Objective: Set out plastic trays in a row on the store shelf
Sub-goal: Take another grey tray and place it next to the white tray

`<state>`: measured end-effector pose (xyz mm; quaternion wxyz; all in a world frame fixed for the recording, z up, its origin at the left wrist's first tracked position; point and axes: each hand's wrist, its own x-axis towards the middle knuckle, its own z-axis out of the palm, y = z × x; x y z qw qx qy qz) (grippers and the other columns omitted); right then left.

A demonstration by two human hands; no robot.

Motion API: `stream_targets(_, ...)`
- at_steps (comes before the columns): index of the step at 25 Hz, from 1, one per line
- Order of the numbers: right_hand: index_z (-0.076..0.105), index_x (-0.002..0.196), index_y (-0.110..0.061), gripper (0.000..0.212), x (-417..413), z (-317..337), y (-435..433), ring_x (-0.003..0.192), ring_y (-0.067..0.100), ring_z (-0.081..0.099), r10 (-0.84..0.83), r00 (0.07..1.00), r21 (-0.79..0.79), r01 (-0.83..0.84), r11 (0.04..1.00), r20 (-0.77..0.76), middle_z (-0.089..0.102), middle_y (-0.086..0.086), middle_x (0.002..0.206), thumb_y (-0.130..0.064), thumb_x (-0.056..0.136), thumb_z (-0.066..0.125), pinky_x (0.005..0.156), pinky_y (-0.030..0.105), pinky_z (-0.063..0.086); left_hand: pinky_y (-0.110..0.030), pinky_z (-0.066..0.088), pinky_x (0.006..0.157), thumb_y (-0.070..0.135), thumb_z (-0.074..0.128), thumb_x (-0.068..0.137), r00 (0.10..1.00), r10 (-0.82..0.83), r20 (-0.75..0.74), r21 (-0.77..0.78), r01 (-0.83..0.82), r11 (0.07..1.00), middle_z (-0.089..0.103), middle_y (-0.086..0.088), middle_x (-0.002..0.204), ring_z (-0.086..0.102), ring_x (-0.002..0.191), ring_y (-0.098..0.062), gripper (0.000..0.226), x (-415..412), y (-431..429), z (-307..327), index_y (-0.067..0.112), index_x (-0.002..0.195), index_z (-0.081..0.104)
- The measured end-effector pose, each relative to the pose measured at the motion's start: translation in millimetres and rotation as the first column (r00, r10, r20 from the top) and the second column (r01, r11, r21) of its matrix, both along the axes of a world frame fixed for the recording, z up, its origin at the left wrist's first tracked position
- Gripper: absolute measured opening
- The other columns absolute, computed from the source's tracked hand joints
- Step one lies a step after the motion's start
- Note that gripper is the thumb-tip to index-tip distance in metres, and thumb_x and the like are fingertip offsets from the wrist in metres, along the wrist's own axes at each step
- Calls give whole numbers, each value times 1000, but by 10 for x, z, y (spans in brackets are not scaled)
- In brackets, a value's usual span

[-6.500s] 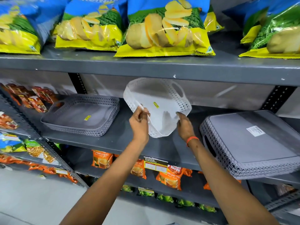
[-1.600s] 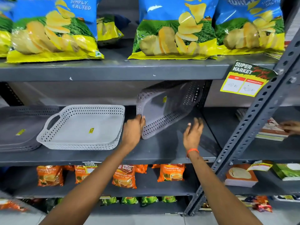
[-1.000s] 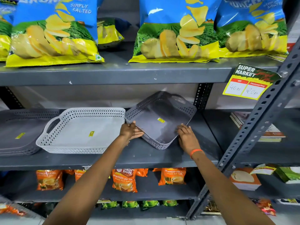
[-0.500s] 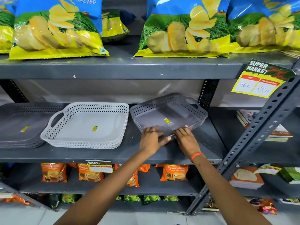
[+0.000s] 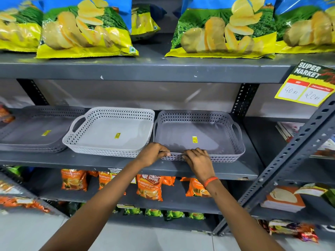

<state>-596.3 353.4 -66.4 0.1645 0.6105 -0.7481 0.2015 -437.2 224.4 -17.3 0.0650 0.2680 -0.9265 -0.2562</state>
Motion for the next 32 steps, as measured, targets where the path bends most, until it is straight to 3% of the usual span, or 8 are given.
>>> stream_targets(3,62,85,-18,32,49,-2,-12,78,24,65,-10,1000,10,10,1000,27,74,2,77,-35,86,36,72,29,33,-31,52,85,20,61,89,1000,-4,-20,8,5,1000,75,-11,105,69,95,-23,23,37,-32,-17,6,103,70)
stream_targets(7,62,88,-15,25,107,50,-28,81,27,65,-22,996,47,18,999,82,74,5,81,-30,87,42,74,35,50,-26,47,77,17,60,89,999,-11,-36,-27,10,1000,76,-14,100,69,89,-25,21,50,-25,-17,3,98,71)
stream_targets(11,62,97,-11,13,116,105,-49,90,31,63,-13,987,74,1,997,159,73,11,92,-20,90,55,82,40,48,-36,53,82,17,60,89,999,-5,-39,-18,4,1000,76,-15,95,69,86,-26,19,51,-58,-25,3,96,71)
stream_targets(18,57,109,-9,19,124,211,-28,105,33,56,-1,978,156,-32,987,210,69,15,107,-16,93,50,89,42,43,-33,51,81,14,61,88,998,2,-58,-39,-5,999,76,-14,96,68,86,-26,17,49,-28,-12,4,97,71)
stream_targets(27,55,114,-10,28,122,295,-4,108,35,54,-26,965,240,-39,970,262,68,16,110,-7,87,51,94,44,41,-37,53,83,18,61,88,997,25,-78,-10,-26,1000,75,-14,100,68,89,-25,21,60,29,17,5,101,70)
stream_targets(32,61,107,-12,29,223,474,-164,101,33,63,-16,905,245,-98,964,425,72,13,106,-7,79,56,92,42,51,-37,52,85,17,59,89,983,90,-162,-30,-96,995,74,-15,104,67,95,-28,22,226,13,118,5,106,69)
